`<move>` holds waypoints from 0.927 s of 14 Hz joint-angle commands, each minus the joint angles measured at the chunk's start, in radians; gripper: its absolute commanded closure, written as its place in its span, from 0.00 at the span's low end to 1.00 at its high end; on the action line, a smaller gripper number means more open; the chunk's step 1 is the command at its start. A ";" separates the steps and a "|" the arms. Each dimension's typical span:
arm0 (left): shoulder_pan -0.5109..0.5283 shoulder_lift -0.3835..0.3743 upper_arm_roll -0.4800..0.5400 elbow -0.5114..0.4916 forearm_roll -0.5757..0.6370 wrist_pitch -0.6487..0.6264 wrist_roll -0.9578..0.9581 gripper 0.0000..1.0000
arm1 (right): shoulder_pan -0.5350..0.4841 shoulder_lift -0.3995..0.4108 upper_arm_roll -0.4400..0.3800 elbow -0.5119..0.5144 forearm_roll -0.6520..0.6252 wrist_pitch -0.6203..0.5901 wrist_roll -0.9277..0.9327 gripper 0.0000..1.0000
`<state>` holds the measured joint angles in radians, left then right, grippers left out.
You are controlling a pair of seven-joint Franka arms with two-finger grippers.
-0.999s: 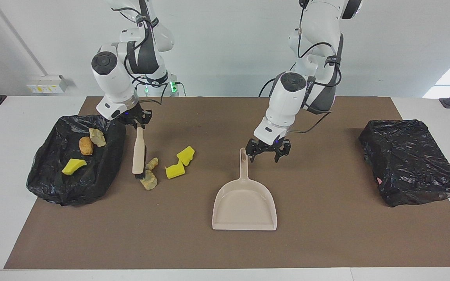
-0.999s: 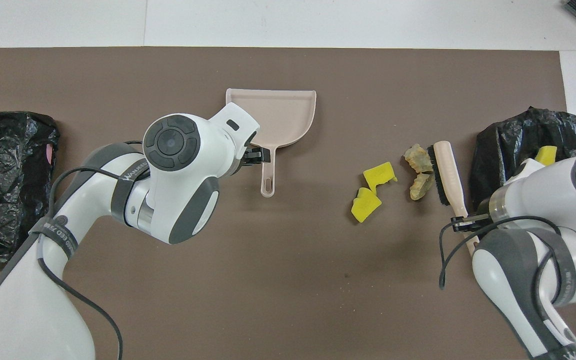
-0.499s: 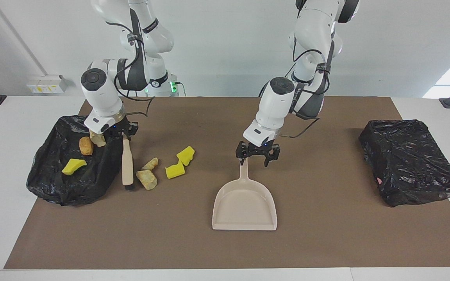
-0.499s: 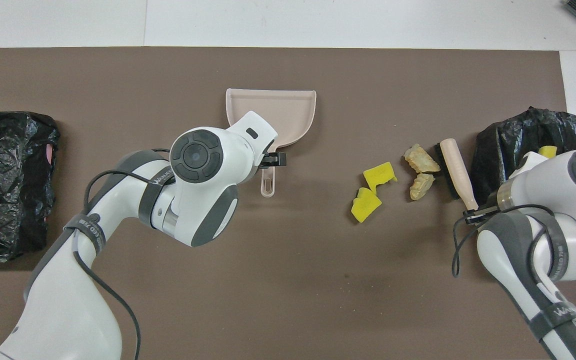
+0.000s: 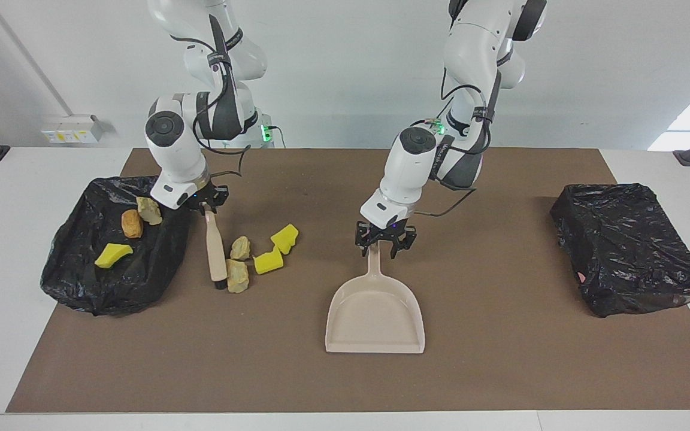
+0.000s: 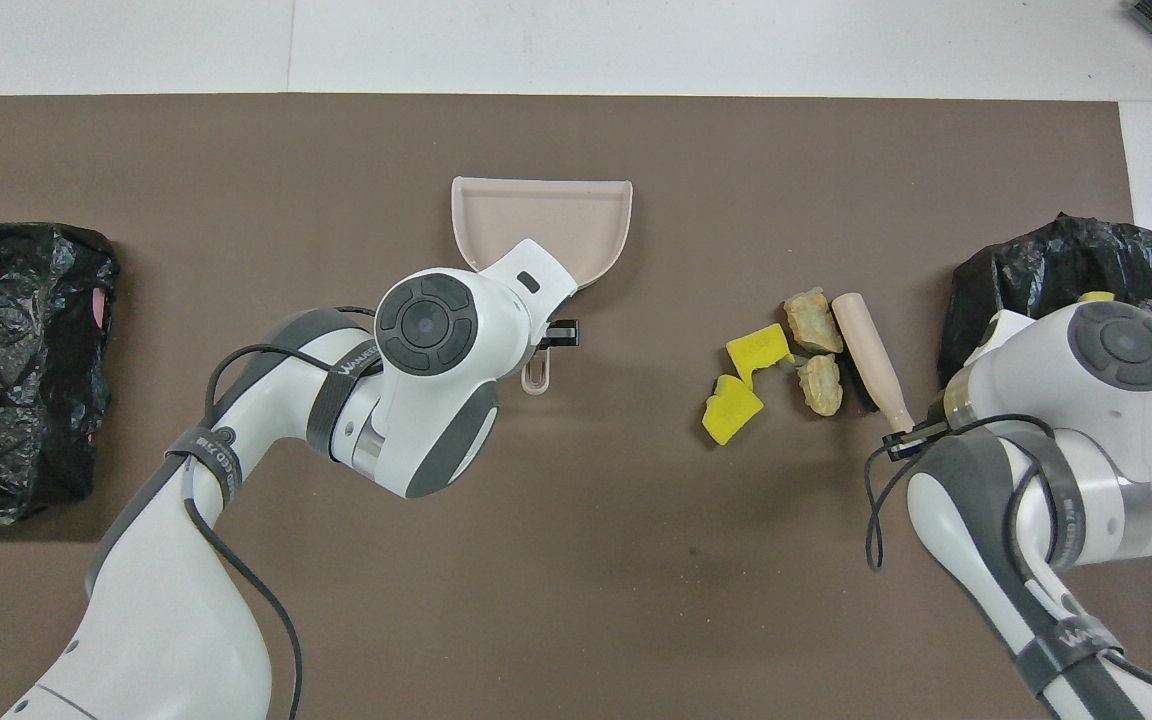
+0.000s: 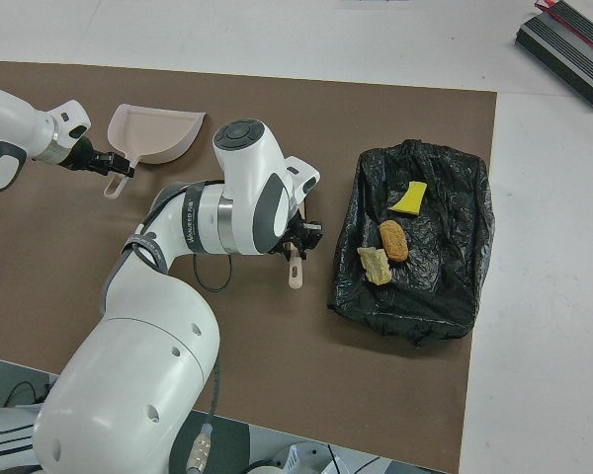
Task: Sweep and dump trash in bin
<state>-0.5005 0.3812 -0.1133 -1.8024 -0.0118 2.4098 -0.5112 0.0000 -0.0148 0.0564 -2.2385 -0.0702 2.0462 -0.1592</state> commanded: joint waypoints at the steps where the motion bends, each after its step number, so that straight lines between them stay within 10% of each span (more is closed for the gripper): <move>1: -0.026 -0.007 0.014 -0.006 0.018 -0.046 0.014 0.83 | 0.032 -0.024 0.005 -0.009 0.027 -0.026 0.076 1.00; 2: -0.026 -0.008 0.014 -0.006 0.018 -0.055 0.026 0.99 | 0.040 -0.030 0.005 -0.012 0.029 -0.031 0.082 1.00; 13: 0.105 -0.096 0.026 0.046 0.049 -0.322 0.572 1.00 | 0.138 -0.045 0.005 -0.020 0.131 -0.049 0.231 1.00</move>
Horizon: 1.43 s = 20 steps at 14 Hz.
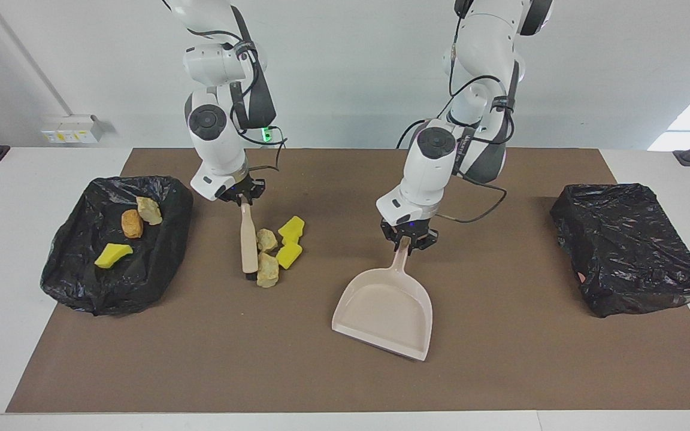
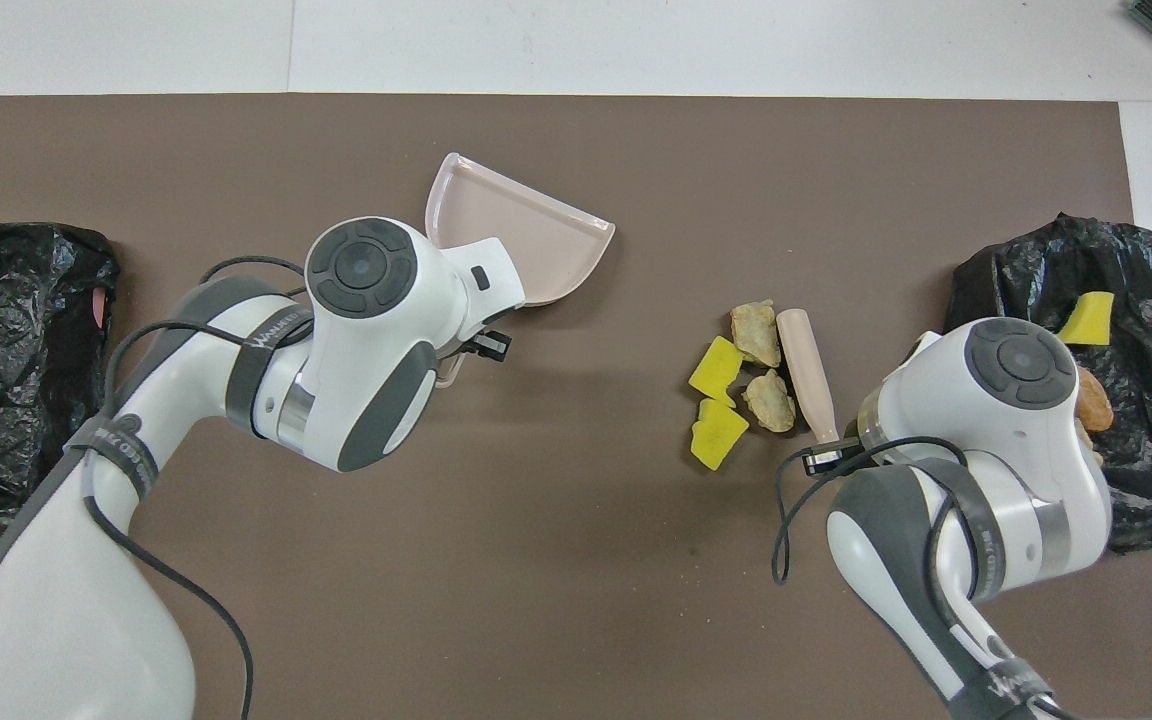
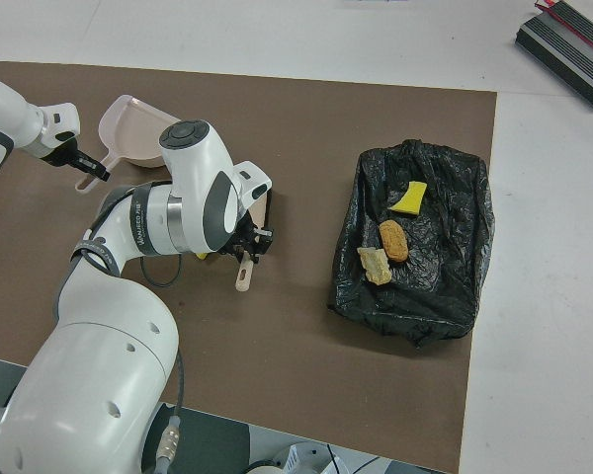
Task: Sweep and dump trash in bin
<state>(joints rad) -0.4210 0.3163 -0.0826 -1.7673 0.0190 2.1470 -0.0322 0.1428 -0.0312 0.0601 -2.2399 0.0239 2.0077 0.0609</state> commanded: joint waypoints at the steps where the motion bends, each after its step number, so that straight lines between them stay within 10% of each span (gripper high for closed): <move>1: 0.036 -0.043 -0.003 0.012 0.019 -0.073 0.144 1.00 | -0.002 -0.030 0.001 -0.018 0.041 -0.017 0.013 1.00; 11: 0.220 -0.187 -0.005 -0.010 0.025 -0.240 1.030 1.00 | 0.129 -0.030 0.003 -0.033 0.089 -0.003 0.237 1.00; 20: 0.171 -0.250 -0.009 -0.251 0.024 -0.131 1.103 1.00 | 0.284 0.014 0.004 -0.029 0.131 0.057 0.412 1.00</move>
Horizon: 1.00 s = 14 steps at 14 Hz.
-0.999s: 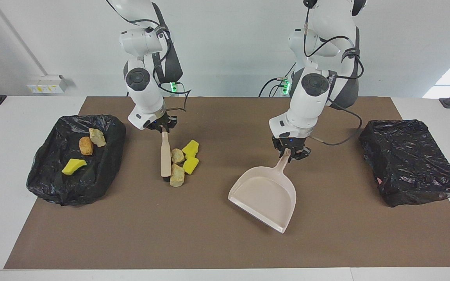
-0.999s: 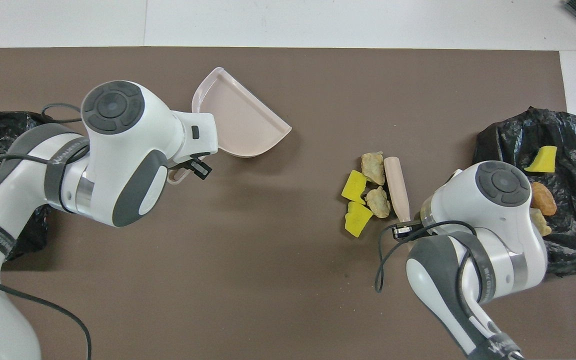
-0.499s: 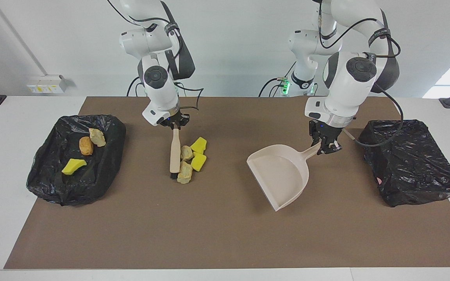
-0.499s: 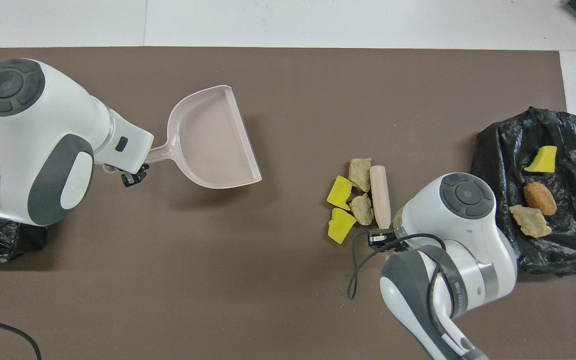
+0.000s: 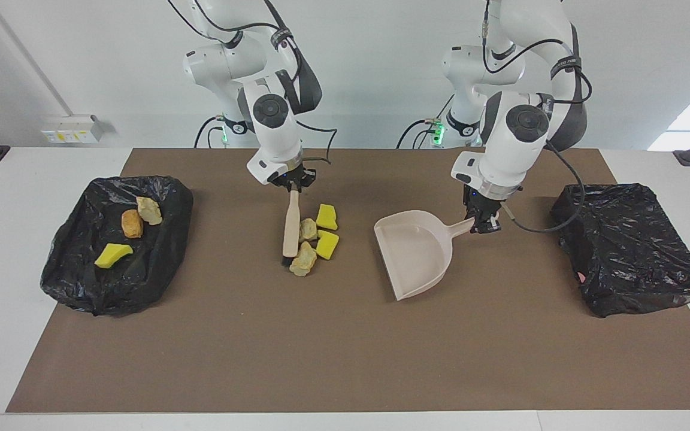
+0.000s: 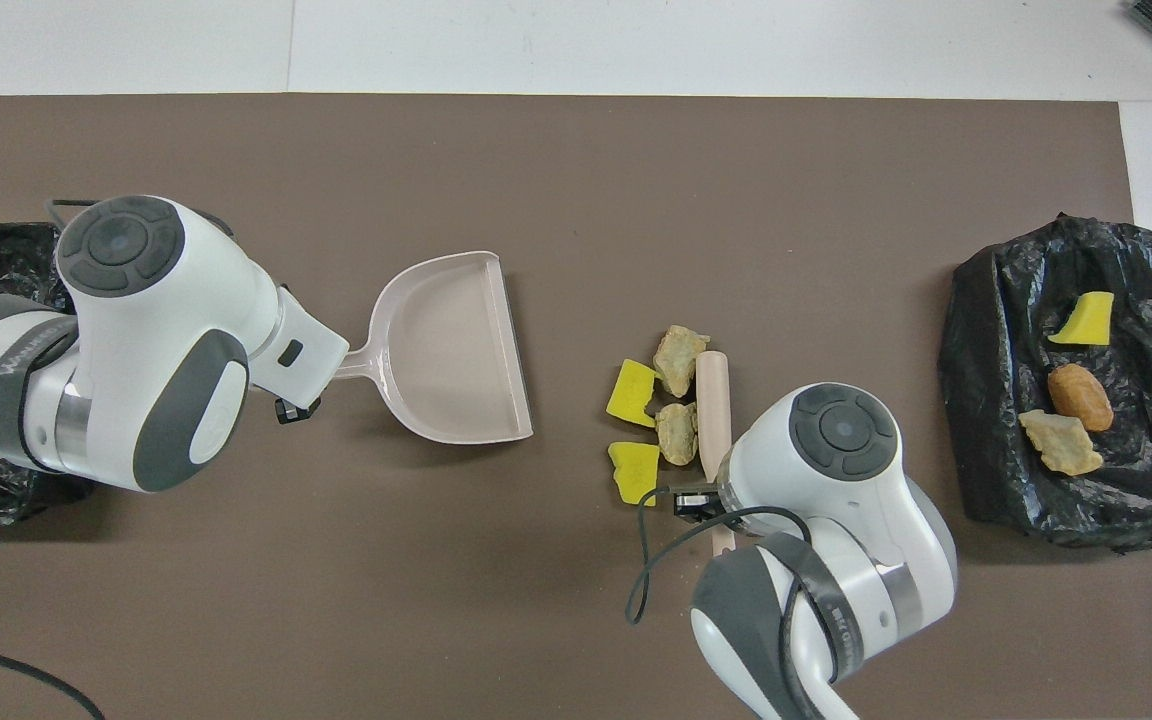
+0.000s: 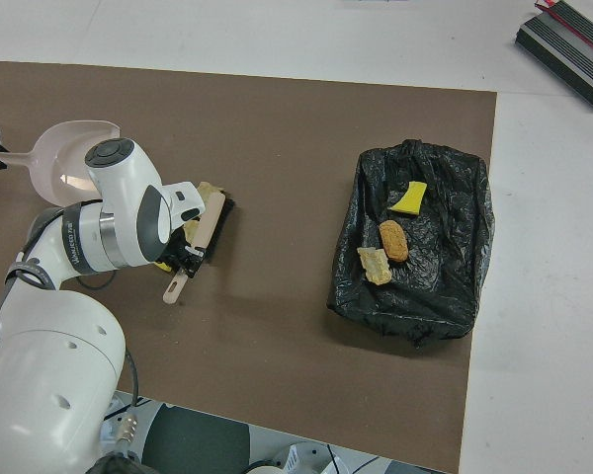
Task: Sweep and dump trash in bin
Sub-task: 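Hold the dustpan low with the left gripper while the right gripper sweeps debris in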
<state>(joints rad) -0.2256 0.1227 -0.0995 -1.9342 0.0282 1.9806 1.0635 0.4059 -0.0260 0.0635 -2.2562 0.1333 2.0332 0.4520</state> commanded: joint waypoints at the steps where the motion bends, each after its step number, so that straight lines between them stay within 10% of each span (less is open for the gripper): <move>1: -0.040 -0.078 0.009 -0.124 0.015 0.046 0.006 1.00 | 0.033 0.012 0.001 -0.011 0.023 0.033 0.030 1.00; 14: -0.077 -0.140 0.006 -0.273 0.013 0.110 -0.074 1.00 | 0.258 0.126 0.001 0.130 0.250 0.156 0.022 1.00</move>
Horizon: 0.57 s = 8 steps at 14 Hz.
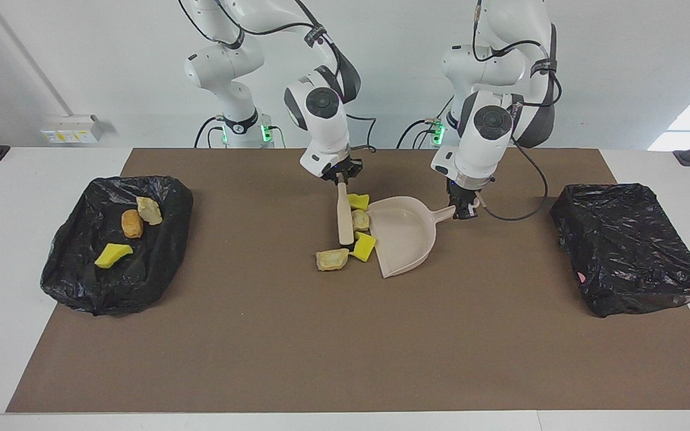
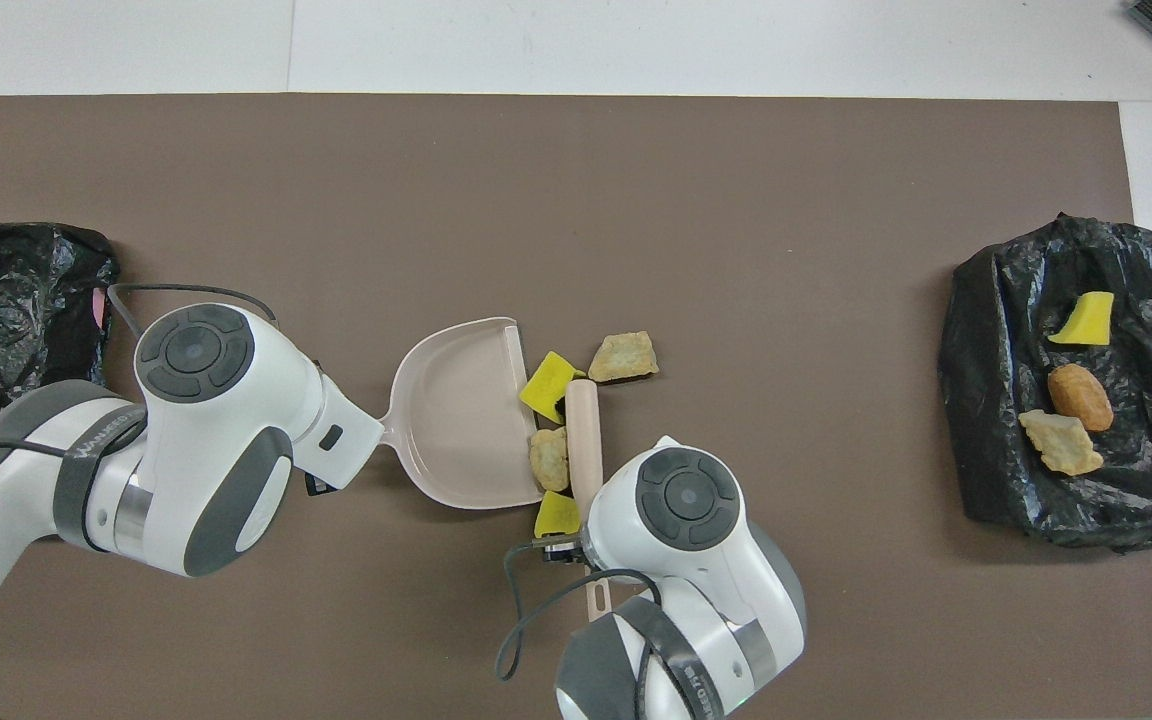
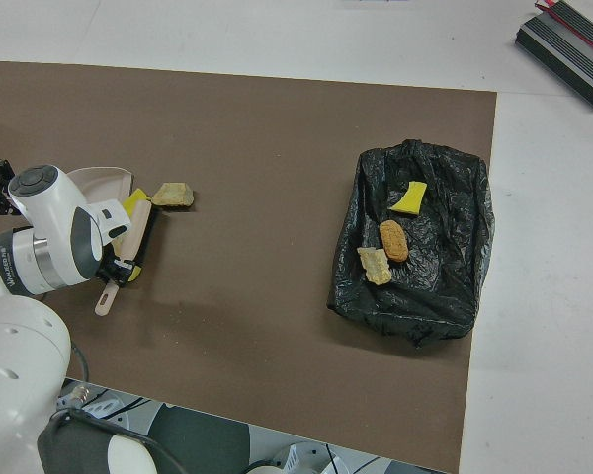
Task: Sweep and dump trash in bin
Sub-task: 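Hold the dustpan low with the left gripper while the right gripper sweeps debris in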
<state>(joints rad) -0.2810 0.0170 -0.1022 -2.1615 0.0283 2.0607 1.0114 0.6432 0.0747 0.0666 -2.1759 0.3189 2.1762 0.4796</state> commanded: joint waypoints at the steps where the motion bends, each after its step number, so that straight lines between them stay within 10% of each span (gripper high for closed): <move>1: -0.018 -0.034 0.009 -0.046 0.013 0.032 -0.022 1.00 | 0.030 0.028 -0.002 0.056 0.098 0.029 -0.006 1.00; 8: -0.006 -0.039 0.010 -0.061 0.013 0.041 -0.022 1.00 | 0.020 0.013 -0.017 0.188 0.105 -0.166 0.018 1.00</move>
<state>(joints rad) -0.2811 0.0108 -0.0997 -2.1784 0.0282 2.0756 1.0050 0.6868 0.0982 0.0567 -2.0348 0.4178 2.1055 0.4886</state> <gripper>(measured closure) 0.687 0.731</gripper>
